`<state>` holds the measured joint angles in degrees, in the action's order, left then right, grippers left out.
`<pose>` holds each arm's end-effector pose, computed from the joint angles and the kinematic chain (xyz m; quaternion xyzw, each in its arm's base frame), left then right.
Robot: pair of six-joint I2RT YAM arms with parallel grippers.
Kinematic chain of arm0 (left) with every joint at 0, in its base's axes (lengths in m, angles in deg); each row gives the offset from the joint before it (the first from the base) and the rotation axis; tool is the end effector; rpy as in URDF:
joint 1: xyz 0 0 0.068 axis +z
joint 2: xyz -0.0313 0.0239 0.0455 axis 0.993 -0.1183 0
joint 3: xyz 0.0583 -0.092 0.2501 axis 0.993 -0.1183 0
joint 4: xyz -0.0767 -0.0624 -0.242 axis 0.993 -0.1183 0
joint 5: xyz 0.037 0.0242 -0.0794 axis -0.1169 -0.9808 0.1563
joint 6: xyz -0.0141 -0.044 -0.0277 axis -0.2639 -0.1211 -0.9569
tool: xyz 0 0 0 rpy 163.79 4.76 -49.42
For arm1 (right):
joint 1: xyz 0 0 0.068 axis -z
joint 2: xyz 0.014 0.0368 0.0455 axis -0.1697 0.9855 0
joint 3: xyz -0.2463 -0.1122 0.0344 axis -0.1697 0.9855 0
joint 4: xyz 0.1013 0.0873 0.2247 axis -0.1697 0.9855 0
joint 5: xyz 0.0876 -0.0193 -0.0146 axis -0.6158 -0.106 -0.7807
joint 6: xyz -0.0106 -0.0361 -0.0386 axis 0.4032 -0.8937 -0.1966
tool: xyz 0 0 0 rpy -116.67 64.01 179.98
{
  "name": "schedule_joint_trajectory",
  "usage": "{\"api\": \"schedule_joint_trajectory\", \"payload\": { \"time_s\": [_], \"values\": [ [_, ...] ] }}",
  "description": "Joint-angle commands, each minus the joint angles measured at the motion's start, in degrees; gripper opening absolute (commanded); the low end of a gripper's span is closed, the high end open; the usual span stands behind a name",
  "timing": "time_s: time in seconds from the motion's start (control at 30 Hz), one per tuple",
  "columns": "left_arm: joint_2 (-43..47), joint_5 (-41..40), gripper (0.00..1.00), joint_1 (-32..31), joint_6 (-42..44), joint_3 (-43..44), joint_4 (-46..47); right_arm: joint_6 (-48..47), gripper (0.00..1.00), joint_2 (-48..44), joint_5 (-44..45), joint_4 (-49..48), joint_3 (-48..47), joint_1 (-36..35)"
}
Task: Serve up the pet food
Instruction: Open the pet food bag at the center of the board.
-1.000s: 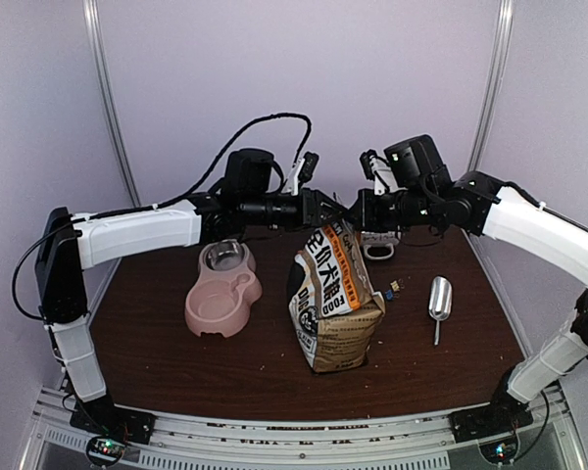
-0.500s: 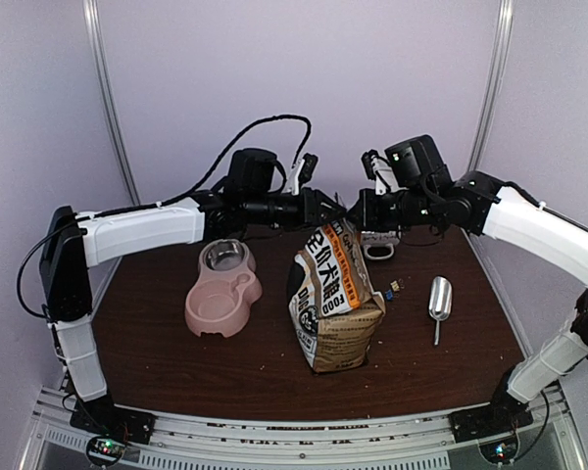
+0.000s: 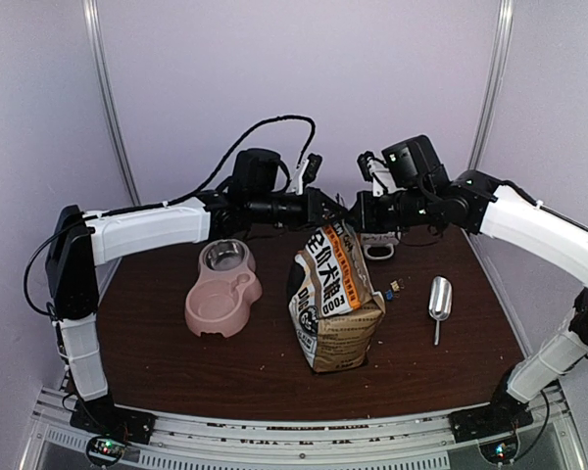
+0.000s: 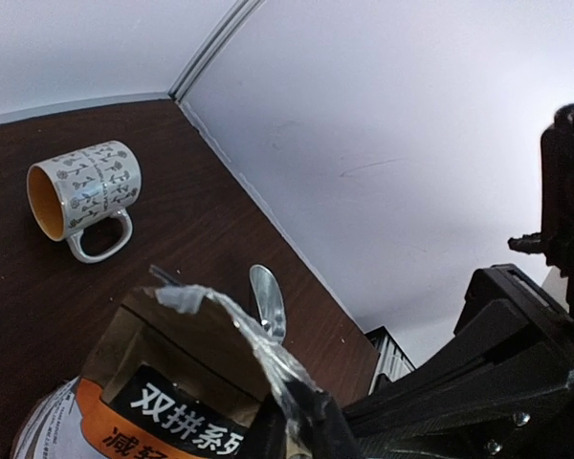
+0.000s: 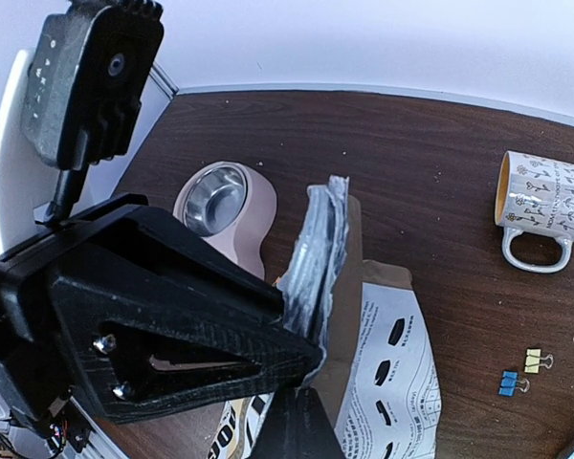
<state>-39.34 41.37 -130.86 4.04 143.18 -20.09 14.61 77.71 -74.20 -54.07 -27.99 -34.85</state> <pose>0.3028 -0.3561 0.3216 0.1588 0.7694 -0.5555 0.2726 0.2365 0.2357 0.3727 -0.1358 0.8736 0.2932 0.3638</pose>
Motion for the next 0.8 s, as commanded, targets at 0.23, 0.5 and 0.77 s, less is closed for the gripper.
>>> {"api": "schedule_joint_trajectory", "payload": {
  "time_s": [0.23, 0.5, 0.77],
  "values": [
    [-0.65, -0.62, 0.0, 0.02, 1.19, 0.18, 2.32, -3.74, 0.0, 1.42, 9.68, 6.3, -3.24, -0.82],
    [1.83, -3.47, 0.0, 0.0, 2.33, -2.18, 3.3, -5.15, 0.0, 3.67, 19.64, 10.92, -5.44, -2.62],
    [2.93, -4.43, 0.0, -0.09, 2.68, -3.79, 4.33, -5.97, 0.0, 7.69, 28.95, 16.52, -8.62, -4.82]
  ]
}}
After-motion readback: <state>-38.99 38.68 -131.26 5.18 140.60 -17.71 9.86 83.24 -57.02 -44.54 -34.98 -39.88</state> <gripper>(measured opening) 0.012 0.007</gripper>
